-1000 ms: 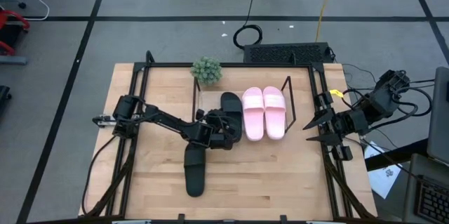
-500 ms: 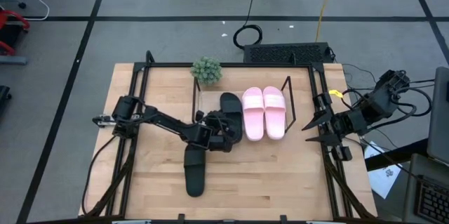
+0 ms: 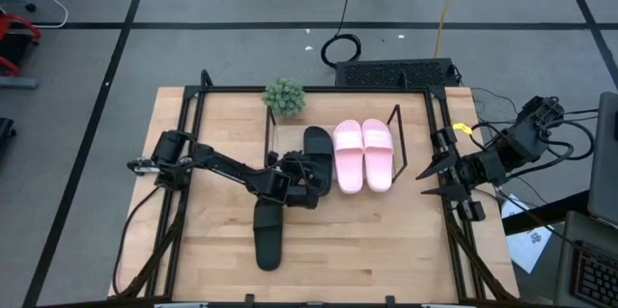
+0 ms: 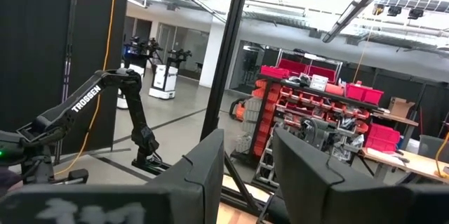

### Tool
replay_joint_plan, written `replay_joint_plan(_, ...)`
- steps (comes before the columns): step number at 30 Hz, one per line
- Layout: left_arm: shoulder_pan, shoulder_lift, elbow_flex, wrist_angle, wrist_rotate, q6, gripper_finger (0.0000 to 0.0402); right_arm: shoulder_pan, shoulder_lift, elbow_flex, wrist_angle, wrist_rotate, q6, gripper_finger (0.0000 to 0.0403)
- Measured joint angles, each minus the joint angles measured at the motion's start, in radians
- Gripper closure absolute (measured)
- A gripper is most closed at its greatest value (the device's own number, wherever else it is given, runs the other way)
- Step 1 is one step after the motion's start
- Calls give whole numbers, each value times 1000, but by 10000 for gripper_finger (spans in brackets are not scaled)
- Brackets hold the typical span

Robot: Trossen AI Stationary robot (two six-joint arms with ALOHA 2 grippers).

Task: Pick and place slides into the shelf
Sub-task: Put the right black slide on the shelf

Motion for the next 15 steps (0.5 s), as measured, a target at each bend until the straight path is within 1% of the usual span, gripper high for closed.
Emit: replay_joint_plan(15,-3,0,0,1,33,-29,281,0,0,0,0,-1,0,292)
